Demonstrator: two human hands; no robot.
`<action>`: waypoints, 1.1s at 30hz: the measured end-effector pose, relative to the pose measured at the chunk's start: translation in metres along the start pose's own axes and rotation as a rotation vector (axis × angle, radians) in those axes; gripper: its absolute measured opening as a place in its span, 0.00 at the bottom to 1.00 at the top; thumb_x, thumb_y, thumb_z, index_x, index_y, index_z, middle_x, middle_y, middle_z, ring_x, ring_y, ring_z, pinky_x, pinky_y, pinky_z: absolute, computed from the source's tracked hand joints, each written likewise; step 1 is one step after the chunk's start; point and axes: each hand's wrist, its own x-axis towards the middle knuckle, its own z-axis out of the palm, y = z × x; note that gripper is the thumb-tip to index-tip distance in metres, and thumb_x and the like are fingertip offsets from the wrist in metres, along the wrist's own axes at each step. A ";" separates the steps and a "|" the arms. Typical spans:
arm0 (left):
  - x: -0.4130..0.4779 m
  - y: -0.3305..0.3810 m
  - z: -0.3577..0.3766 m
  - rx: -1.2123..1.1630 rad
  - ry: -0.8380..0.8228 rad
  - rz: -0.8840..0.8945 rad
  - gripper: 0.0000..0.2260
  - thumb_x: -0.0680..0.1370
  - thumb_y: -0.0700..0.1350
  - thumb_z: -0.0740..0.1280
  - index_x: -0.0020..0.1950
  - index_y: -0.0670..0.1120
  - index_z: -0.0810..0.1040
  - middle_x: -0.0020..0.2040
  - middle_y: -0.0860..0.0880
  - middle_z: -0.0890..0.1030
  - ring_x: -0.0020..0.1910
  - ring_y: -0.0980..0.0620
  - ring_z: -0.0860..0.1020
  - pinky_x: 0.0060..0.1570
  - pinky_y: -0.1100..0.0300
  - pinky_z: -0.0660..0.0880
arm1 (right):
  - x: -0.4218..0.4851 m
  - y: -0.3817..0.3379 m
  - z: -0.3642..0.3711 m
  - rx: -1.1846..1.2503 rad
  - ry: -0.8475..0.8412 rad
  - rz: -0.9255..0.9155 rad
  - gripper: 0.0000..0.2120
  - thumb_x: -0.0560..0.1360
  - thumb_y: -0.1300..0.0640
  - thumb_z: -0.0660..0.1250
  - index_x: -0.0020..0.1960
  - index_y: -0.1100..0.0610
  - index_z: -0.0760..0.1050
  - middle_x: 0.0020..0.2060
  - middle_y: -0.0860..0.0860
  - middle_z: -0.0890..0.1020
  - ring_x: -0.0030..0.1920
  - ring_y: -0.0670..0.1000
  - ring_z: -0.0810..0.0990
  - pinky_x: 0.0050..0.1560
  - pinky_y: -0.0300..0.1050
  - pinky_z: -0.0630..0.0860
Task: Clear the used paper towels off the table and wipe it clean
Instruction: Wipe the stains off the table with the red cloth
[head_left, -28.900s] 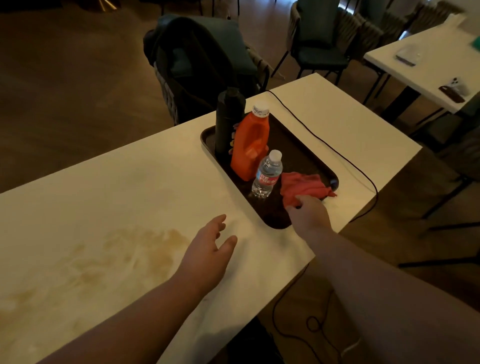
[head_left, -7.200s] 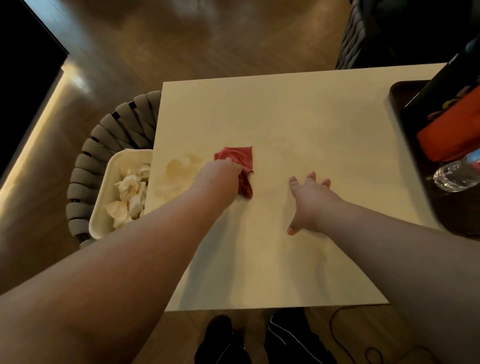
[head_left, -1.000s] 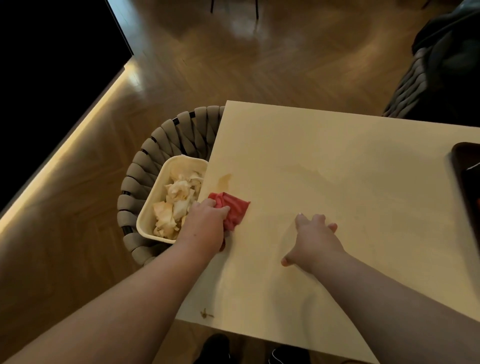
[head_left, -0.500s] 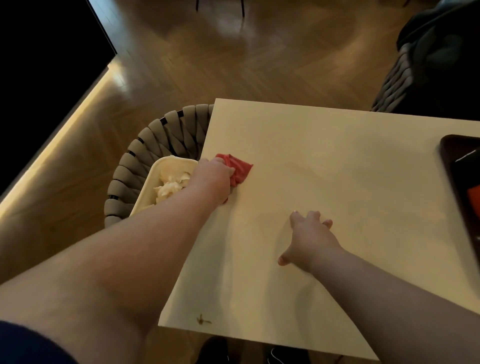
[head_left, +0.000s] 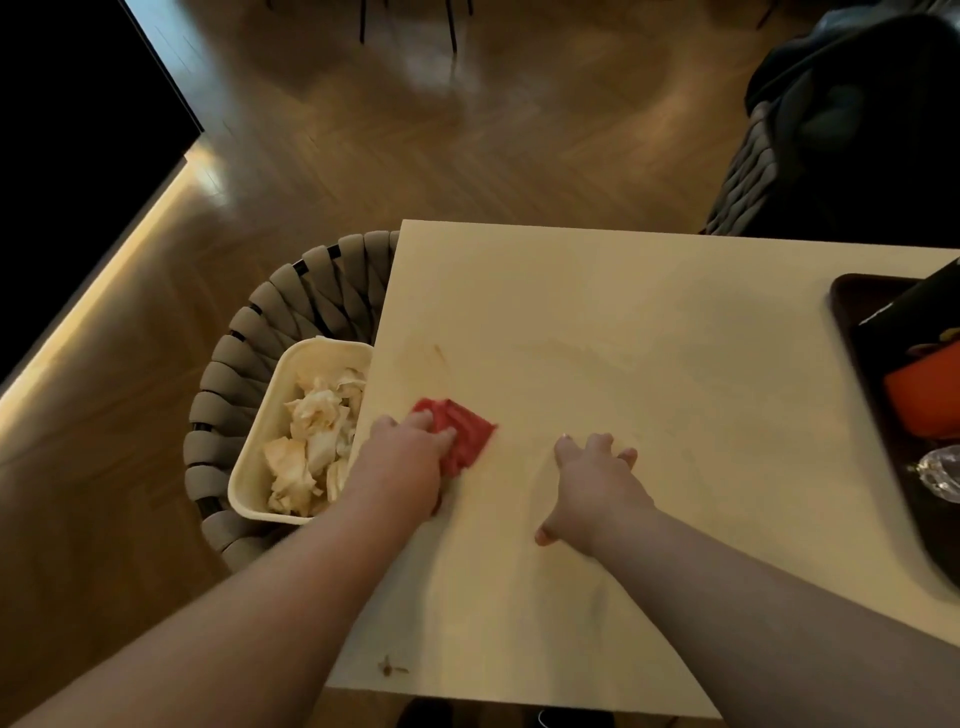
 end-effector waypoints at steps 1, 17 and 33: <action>0.016 -0.006 -0.006 -0.088 0.008 -0.041 0.24 0.82 0.43 0.65 0.79 0.53 0.68 0.75 0.49 0.71 0.52 0.58 0.77 0.50 0.69 0.75 | 0.000 0.000 0.000 0.000 0.003 0.000 0.57 0.65 0.42 0.82 0.82 0.49 0.49 0.78 0.60 0.49 0.79 0.71 0.46 0.67 0.70 0.70; 0.073 0.047 -0.015 0.074 0.029 0.071 0.26 0.81 0.49 0.65 0.78 0.63 0.65 0.78 0.55 0.64 0.66 0.44 0.68 0.64 0.56 0.70 | 0.001 0.000 -0.003 0.010 -0.050 -0.013 0.55 0.69 0.46 0.80 0.82 0.49 0.47 0.80 0.60 0.44 0.79 0.71 0.43 0.68 0.75 0.64; -0.025 0.109 0.014 -0.593 -0.133 0.098 0.40 0.72 0.50 0.70 0.83 0.55 0.58 0.69 0.50 0.78 0.64 0.48 0.78 0.60 0.57 0.75 | -0.056 0.025 0.005 -0.026 0.187 -0.255 0.46 0.75 0.48 0.70 0.82 0.60 0.47 0.78 0.60 0.54 0.77 0.62 0.55 0.77 0.56 0.56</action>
